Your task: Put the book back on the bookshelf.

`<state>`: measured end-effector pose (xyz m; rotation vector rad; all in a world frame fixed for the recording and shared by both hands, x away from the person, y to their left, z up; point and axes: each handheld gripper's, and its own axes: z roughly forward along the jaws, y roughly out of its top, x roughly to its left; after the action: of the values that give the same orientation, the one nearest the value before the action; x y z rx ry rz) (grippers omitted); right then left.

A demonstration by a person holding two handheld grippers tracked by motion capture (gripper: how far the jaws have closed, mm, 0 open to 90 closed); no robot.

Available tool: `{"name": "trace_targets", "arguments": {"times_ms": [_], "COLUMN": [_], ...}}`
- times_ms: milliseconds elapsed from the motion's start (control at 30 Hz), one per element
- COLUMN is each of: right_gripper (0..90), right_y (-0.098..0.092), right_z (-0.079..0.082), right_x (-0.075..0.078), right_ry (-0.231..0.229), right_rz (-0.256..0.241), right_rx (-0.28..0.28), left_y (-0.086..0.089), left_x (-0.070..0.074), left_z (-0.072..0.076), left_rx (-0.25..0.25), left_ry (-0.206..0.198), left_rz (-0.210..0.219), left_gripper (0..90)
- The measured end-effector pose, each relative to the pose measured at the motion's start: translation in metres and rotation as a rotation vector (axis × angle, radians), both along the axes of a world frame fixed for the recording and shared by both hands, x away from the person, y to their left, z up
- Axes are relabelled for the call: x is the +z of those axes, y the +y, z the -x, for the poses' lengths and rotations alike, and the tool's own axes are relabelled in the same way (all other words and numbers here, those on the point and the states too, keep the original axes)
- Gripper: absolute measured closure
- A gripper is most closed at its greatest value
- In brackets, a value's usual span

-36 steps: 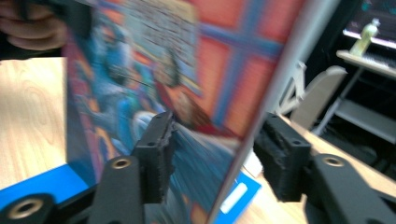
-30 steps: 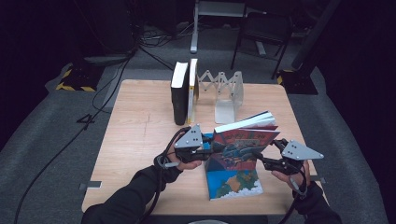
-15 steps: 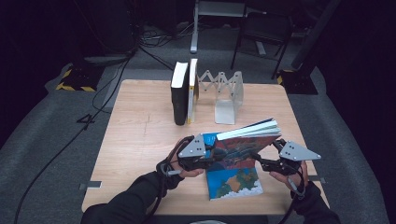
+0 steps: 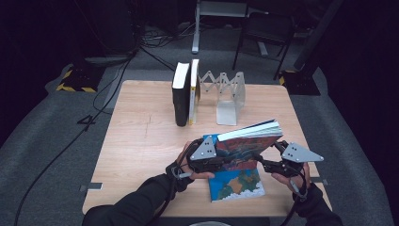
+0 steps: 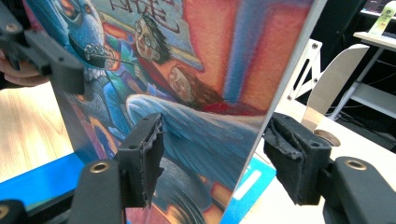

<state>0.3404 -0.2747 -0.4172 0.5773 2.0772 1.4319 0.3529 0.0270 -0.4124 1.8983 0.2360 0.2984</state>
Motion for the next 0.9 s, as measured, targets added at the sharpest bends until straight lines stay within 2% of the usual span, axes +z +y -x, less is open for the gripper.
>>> {"name": "trace_targets", "arguments": {"times_ms": [133,300,400,533,633,900], "right_gripper": [37.6,37.6,37.6,37.1,35.5,35.9], "right_y": [0.001,0.002,0.002,0.001,-0.001,-0.014], "right_z": [-0.001,-0.001,-0.001,-0.002,-0.003,-0.003], "right_x": [0.000,0.001,0.001,0.001,0.001,-0.002], "right_ry": [0.003,0.001,-0.001,0.007,0.013,0.037], "right_rz": [-0.003,-0.011,-0.009,-0.010,-0.002,0.003], "right_rx": [-0.003,-0.005,-0.007,-0.010,-0.016,-0.047], "left_y": [-0.002,-0.002,-0.005,-0.008,-0.009,-0.014], "left_x": [0.007,0.014,0.016,0.019,0.020,0.025], "left_z": [0.000,-0.001,-0.001,-0.002,-0.009,-0.030], "left_rx": [0.009,0.019,0.007,0.014,0.028,0.095], "left_ry": [-0.021,-0.028,-0.040,-0.032,-0.009,-0.009], "left_rz": [-0.001,0.030,0.014,0.000,0.014,0.035], "left_gripper": [60.7,64.5,71.2,72.9,73.2,73.6]}}
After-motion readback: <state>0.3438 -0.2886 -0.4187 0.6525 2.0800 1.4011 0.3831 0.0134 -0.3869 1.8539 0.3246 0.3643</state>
